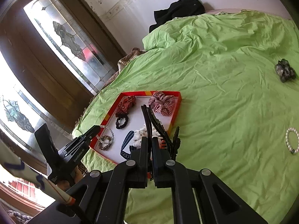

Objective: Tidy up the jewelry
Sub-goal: 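Lower the claw clip into the box and open the right tool while the left tool releases the bead bracelet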

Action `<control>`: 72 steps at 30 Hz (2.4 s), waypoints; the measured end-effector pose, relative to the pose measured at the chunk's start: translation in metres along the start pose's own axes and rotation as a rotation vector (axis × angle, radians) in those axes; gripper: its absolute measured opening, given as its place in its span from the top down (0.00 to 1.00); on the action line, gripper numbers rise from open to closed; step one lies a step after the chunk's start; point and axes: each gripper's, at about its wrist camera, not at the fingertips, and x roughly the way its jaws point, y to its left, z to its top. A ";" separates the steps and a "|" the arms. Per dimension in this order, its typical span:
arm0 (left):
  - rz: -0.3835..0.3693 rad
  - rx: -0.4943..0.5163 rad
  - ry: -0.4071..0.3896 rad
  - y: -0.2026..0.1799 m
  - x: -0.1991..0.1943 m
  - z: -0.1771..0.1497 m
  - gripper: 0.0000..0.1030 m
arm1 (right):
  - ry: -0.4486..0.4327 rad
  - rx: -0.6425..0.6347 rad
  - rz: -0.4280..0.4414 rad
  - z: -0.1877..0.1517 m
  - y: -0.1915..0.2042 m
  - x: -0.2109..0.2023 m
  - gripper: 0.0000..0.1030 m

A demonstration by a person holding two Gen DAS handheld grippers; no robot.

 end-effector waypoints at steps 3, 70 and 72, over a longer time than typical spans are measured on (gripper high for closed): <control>-0.007 0.003 -0.001 0.001 0.000 0.000 0.95 | 0.006 -0.013 -0.003 0.000 0.007 0.002 0.95; -0.269 -0.286 0.141 0.066 0.045 -0.007 0.95 | 0.160 -0.080 -0.059 0.069 0.061 0.166 0.95; -0.246 -0.269 0.162 0.062 0.049 -0.008 0.95 | 0.176 -0.075 -0.063 0.067 0.059 0.174 0.95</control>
